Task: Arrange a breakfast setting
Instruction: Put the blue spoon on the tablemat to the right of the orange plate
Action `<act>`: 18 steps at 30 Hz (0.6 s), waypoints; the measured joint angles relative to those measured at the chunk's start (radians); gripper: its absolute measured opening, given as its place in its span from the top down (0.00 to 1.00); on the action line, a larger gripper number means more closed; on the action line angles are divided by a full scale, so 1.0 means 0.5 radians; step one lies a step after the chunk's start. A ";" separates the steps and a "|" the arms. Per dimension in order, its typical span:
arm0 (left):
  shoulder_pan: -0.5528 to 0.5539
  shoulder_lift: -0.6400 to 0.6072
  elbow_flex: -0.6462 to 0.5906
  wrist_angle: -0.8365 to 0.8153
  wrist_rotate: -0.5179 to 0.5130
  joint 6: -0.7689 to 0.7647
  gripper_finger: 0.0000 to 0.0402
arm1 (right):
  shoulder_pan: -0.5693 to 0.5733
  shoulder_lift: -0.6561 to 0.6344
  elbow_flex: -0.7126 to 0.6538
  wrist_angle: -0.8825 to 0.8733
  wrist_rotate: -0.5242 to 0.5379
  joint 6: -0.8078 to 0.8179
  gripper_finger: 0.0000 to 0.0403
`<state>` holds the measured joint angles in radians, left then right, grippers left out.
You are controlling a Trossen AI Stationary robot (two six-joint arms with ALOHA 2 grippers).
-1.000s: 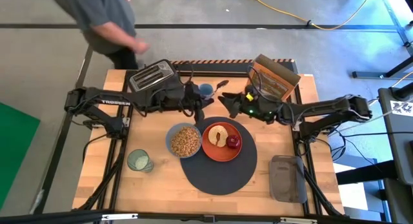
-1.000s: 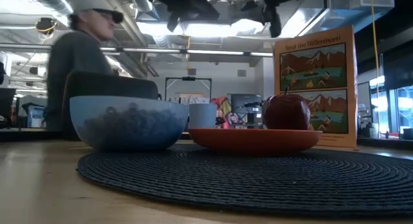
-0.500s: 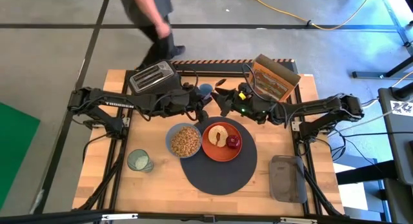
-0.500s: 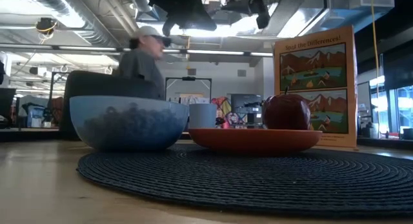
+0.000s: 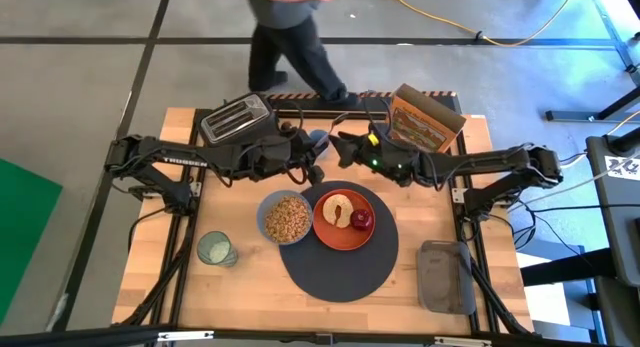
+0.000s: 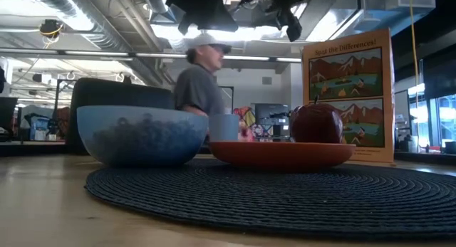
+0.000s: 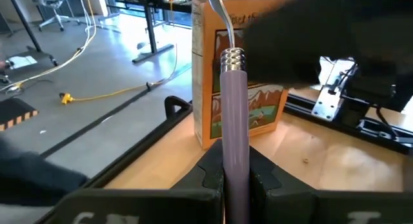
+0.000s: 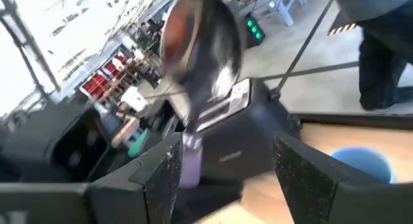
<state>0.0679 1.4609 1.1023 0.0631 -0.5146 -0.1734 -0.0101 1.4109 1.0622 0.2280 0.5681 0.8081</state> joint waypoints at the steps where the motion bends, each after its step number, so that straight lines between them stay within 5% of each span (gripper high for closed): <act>1: 0.005 0.000 0.000 -0.001 0.000 0.001 0.97 | -0.018 0.000 0.000 0.012 -0.027 -0.001 0.44; 10: 0.047 0.000 0.000 -0.006 0.221 0.338 0.97 | -0.132 0.000 0.000 0.033 -0.321 -0.055 0.46; 18: 0.049 0.000 0.000 -0.014 0.266 0.374 0.97 | -0.151 -0.003 0.000 0.045 -0.337 -0.060 0.69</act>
<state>0.0925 1.4609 1.1023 0.0563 -0.3816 0.0135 -0.0856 1.4094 1.0622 0.2506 0.3995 0.7780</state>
